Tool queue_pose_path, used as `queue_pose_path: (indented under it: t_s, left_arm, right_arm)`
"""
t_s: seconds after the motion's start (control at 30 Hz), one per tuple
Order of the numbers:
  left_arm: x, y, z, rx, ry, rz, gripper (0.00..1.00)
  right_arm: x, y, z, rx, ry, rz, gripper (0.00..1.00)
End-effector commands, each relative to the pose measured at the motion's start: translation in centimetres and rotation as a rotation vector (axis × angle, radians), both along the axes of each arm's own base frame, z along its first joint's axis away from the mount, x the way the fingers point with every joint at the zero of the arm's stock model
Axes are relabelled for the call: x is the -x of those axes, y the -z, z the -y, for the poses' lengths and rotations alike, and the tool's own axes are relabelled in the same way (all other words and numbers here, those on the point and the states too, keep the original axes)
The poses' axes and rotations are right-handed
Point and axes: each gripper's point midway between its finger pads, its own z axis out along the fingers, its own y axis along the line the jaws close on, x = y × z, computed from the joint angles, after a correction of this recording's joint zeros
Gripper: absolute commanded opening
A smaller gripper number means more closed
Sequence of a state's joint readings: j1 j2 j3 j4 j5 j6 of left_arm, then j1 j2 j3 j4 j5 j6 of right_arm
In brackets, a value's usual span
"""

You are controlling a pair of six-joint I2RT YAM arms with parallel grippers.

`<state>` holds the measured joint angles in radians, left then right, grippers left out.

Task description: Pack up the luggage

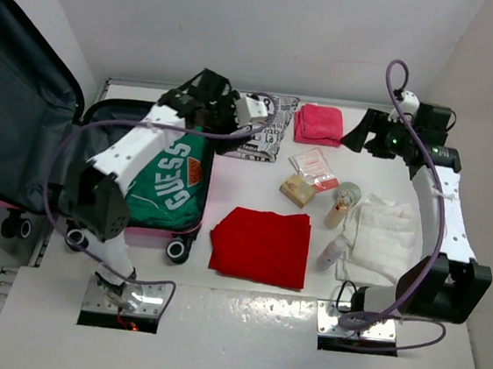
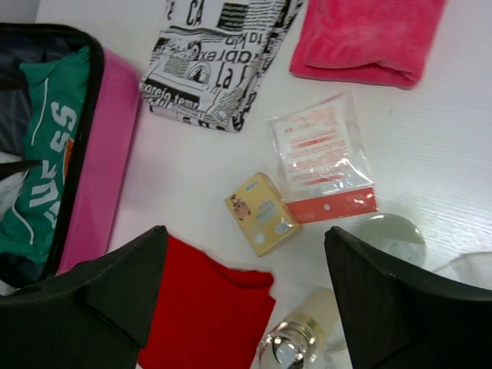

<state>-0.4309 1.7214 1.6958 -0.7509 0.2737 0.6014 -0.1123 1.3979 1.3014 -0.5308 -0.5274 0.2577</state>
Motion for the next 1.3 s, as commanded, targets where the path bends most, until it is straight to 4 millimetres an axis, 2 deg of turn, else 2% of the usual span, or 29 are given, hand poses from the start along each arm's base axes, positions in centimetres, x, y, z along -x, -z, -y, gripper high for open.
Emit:
queue_pose_path:
  t_s: [0.0, 0.1, 0.13, 0.2, 0.23, 0.27, 0.37, 0.4, 0.43, 0.47, 0.5, 0.53, 0.7, 0.77, 0.87, 1.0, 1.03, 1.1, 1.13, 1.27]
  left_arm:
    - [-2.2, 1.2, 1.9, -0.07, 0.187, 0.037, 0.88]
    - [-3.7, 4.0, 2.9, -0.099, 0.254, 0.015, 0.88]
    - [-4.8, 5.5, 3.5, -0.104, 0.255, 0.0, 0.88]
    - [-5.9, 7.2, 4.4, -0.119, 0.282, 0.0, 0.88]
    - [-6.6, 7.3, 5.0, -0.112, 0.296, 0.008, 0.88]
    - [-7.1, 9.6, 5.2, -0.127, 0.305, -0.025, 0.88]
    - [-8.5, 11.1, 5.8, -0.136, 0.318, -0.017, 0.88]
    - [-9.0, 12.9, 6.1, -0.135, 0.308, -0.044, 0.88]
    - [-9.3, 13.5, 6.2, -0.131, 0.298, -0.056, 0.88]
    - [-9.9, 13.2, 6.8, -0.113, 0.294, -0.046, 0.88]
    - [-10.1, 13.8, 6.8, -0.115, 0.294, -0.053, 0.88]
    - [-10.1, 15.3, 6.8, -0.127, 0.304, -0.071, 0.88]
    - [-10.8, 16.1, 7.1, -0.135, 0.323, -0.046, 0.88]
    - [-10.6, 17.2, 6.7, -0.157, 0.337, -0.046, 0.88]
    - [-11.0, 17.7, 7.8, -0.169, 0.339, -0.001, 0.88]
    - [-11.3, 19.0, 8.1, -0.235, 0.33, 0.026, 0.88]
    - [-11.6, 18.9, 8.3, -0.23, 0.329, 0.039, 0.88]
    - [-11.5, 19.1, 8.7, -0.236, 0.33, 0.051, 0.88]
    - [-11.3, 20.0, 8.5, -0.246, 0.339, 0.037, 0.88]
    - [-10.8, 21.3, 8.3, -0.293, 0.371, 0.039, 0.88]
  right_arm:
    - [1.3, -2.6, 1.7, 0.031, 0.023, 0.063, 0.82]
    - [2.4, -2.6, 2.8, 0.039, 0.052, 0.057, 0.82]
    - [2.5, -2.3, 3.0, 0.044, 0.056, 0.051, 0.82]
    - [3.0, -1.9, 3.4, 0.047, 0.072, 0.037, 0.82]
    - [3.1, -2.0, 3.5, 0.056, 0.074, 0.043, 0.82]
    - [3.2, -1.9, 3.6, 0.059, 0.078, 0.038, 0.82]
    - [3.4, -1.9, 4.0, 0.074, 0.094, 0.034, 0.82]
    - [3.6, -1.8, 4.1, 0.081, 0.102, 0.029, 0.82]
    - [3.6, -1.8, 4.4, 0.084, 0.11, 0.028, 0.82]
    - [3.6, -1.7, 4.5, 0.089, 0.115, 0.028, 0.82]
    - [3.7, -1.7, 4.5, 0.088, 0.116, 0.026, 0.82]
    - [3.7, -1.8, 4.6, 0.089, 0.122, 0.026, 0.82]
    - [3.7, -1.9, 4.9, 0.099, 0.136, 0.024, 0.82]
    - [3.6, -2.0, 4.9, 0.101, 0.137, 0.025, 0.82]
    - [3.4, -2.1, 5.0, 0.1, 0.14, 0.027, 0.82]
    - [3.1, -2.1, 5.1, 0.099, 0.144, 0.025, 0.82]
    - [3.1, -2.1, 5.1, 0.1, 0.145, 0.027, 0.82]
    - [3.0, -2.1, 5.1, 0.098, 0.145, 0.027, 0.82]
    - [3.0, -2.1, 5.2, 0.098, 0.146, 0.026, 0.82]
    - [2.8, -1.8, 5.4, 0.104, 0.149, 0.02, 0.82]
